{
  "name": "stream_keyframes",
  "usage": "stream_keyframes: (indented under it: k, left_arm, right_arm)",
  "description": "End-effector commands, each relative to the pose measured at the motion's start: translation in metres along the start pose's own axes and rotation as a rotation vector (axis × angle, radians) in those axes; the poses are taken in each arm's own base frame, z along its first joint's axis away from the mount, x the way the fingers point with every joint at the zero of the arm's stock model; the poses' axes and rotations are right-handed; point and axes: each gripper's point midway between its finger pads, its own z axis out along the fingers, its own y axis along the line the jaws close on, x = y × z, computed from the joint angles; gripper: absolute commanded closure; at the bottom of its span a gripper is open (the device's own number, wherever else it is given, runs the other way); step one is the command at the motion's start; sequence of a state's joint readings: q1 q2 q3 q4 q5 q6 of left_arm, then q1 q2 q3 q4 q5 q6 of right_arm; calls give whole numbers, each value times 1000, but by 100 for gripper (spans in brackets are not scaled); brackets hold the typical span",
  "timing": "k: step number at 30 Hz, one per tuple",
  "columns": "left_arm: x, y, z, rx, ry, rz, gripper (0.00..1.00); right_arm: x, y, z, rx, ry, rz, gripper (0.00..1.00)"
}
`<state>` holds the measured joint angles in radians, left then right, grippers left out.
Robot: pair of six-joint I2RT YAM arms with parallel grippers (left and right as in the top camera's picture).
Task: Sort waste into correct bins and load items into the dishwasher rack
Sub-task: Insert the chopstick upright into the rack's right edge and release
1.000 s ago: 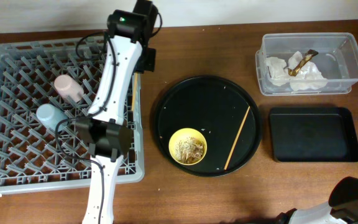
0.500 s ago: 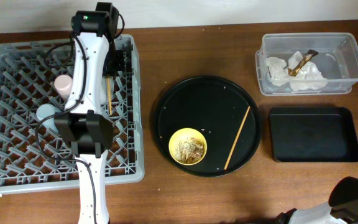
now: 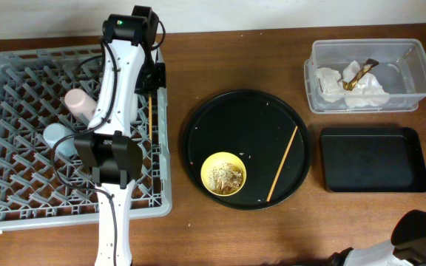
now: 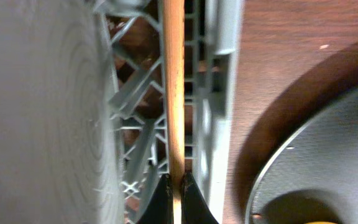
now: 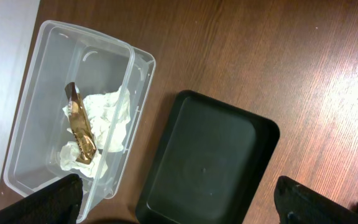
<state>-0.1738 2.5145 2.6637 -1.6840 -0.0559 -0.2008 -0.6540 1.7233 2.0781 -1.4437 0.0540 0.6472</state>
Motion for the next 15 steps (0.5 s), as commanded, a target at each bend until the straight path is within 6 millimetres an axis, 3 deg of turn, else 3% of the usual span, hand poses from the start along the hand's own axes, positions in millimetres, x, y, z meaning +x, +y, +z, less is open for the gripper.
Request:
stream_keyframes:
  k: [1, 2, 3, 4, 8, 11, 15]
  left_arm:
    - [4, 7, 1, -20, 13, 10, 89]
    - [4, 7, 1, -20, 14, 10, 76]
    - [4, 7, 1, -21, 13, 10, 46]
    - [3, 7, 1, -22, 12, 10, 33]
    - [3, 8, -5, -20, 0, 9, 25]
    - [2, 10, -24, -15, -46, 3, 24]
    - [4, 16, -73, 9, -154, -10, 23]
  right_arm:
    - [-1, 0, -2, -1, -6, 2, 1]
    - [-1, 0, -2, -1, -6, 2, 1]
    - [-1, 0, -2, -1, -6, 2, 1]
    - [-1, 0, -2, -1, -6, 2, 1]
    - [-1, 0, -2, -1, -6, 2, 1]
    - [-1, 0, -2, -1, -6, 2, 1]
    - [-1, 0, -2, -1, -6, 2, 1]
